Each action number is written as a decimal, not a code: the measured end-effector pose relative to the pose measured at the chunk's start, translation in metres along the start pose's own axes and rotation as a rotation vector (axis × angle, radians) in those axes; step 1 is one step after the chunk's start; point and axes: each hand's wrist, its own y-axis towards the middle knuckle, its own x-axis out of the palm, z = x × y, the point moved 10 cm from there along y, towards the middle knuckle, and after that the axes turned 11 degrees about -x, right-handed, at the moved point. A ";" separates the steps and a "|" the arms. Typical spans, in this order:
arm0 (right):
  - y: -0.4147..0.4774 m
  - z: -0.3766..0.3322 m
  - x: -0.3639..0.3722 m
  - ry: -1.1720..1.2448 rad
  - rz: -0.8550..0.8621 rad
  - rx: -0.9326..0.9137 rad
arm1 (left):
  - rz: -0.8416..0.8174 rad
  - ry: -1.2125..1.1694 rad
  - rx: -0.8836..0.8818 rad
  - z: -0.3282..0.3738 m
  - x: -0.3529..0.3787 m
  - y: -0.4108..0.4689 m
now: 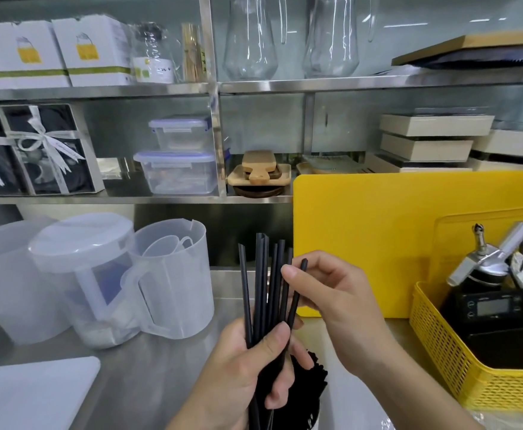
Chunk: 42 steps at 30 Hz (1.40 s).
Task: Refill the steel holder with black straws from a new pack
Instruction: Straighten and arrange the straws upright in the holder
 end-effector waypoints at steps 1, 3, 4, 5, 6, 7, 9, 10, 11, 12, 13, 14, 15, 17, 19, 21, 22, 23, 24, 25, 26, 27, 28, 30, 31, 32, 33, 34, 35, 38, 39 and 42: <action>0.001 -0.001 -0.003 -0.014 0.013 -0.008 | 0.004 -0.009 -0.005 -0.001 0.000 0.000; 0.005 -0.002 -0.011 -0.060 0.053 -0.009 | 0.003 -0.016 -0.017 -0.002 0.001 0.000; 0.007 -0.004 -0.017 -0.103 0.087 -0.014 | -0.002 -0.009 -0.027 -0.004 0.001 0.000; 0.011 -0.007 -0.024 -0.160 0.128 -0.026 | -0.012 0.009 -0.041 -0.006 0.002 0.000; 0.015 -0.012 -0.032 -0.202 0.179 -0.040 | -0.023 0.029 -0.056 -0.008 0.003 0.000; 0.019 -0.019 -0.041 -0.199 0.244 -0.064 | -0.034 0.047 -0.069 -0.010 0.004 -0.001; 0.024 -0.040 -0.061 -0.081 0.390 -0.143 | -0.055 0.068 -0.089 -0.013 0.005 -0.002; 0.025 -0.053 -0.072 -0.015 0.451 -0.208 | -0.055 0.067 -0.101 -0.014 0.004 -0.003; 0.025 -0.068 -0.083 0.032 0.498 -0.286 | -0.047 0.062 -0.112 -0.016 0.001 -0.003; 0.025 -0.082 -0.093 0.066 0.521 -0.362 | -0.032 0.061 -0.121 -0.017 -0.002 -0.004; 0.025 -0.095 -0.101 0.074 0.521 -0.423 | -0.015 0.061 -0.128 -0.017 -0.005 -0.004; 0.025 -0.104 -0.104 0.051 0.499 -0.465 | -0.002 0.062 -0.132 -0.018 -0.008 -0.005; 0.024 -0.111 -0.103 -0.022 0.459 -0.488 | 0.005 0.064 -0.134 -0.018 -0.009 -0.005; 0.022 -0.110 -0.085 -0.266 0.322 -0.433 | 0.005 0.063 -0.140 -0.018 -0.009 -0.005; 0.020 -0.084 -0.056 -0.429 0.118 -0.259 | -0.001 0.059 -0.147 -0.018 -0.006 -0.005; 0.015 -0.050 -0.033 -0.474 -0.048 -0.081 | -0.018 0.074 -0.146 -0.018 -0.002 -0.004; 0.011 -0.034 -0.025 -0.493 -0.108 -0.009 | -0.032 0.086 -0.145 -0.018 0.001 -0.004; 0.008 -0.021 -0.019 -0.498 -0.162 0.046 | -0.048 0.099 -0.145 -0.018 0.004 -0.005; 0.006 -0.012 -0.013 -0.478 -0.201 0.084 | -0.059 0.110 -0.144 -0.017 0.006 -0.006; 0.005 -0.007 -0.009 -0.442 -0.222 0.101 | -0.063 0.117 -0.142 -0.017 0.006 -0.007; 0.005 -0.004 -0.006 -0.398 -0.230 0.111 | -0.062 0.119 -0.139 -0.016 0.005 -0.007; 0.004 -0.002 -0.005 -0.359 -0.229 0.115 | -0.062 0.117 -0.136 -0.015 0.004 -0.009; 0.003 -0.002 -0.003 -0.325 -0.221 0.122 | -0.065 0.112 -0.133 -0.014 0.003 -0.009; 0.003 -0.002 -0.001 -0.288 -0.194 0.128 | -0.070 0.096 -0.129 -0.013 0.002 -0.011; 0.004 -0.001 -0.003 -0.297 -0.166 0.127 | -0.069 0.089 -0.130 -0.013 0.000 -0.012; 0.006 -0.001 -0.005 -0.307 -0.141 0.130 | -0.066 0.087 -0.134 -0.013 -0.001 -0.012; 0.006 0.000 -0.008 -0.305 -0.124 0.141 | -0.064 0.089 -0.138 -0.014 -0.002 -0.013; 0.007 0.002 -0.011 -0.288 -0.104 0.158 | -0.062 0.094 -0.143 -0.014 -0.003 -0.013; 0.007 0.003 -0.012 -0.276 -0.095 0.168 | -0.061 0.099 -0.148 -0.014 -0.004 -0.013; 0.006 0.006 -0.013 -0.292 -0.087 0.154 | -0.058 0.120 -0.163 -0.015 -0.007 -0.011; 0.006 0.007 -0.015 -0.287 -0.070 0.156 | -0.055 0.122 -0.171 -0.016 -0.009 -0.011; 0.012 0.005 -0.033 -0.288 0.071 0.138 | -0.046 0.149 -0.210 -0.021 -0.015 -0.010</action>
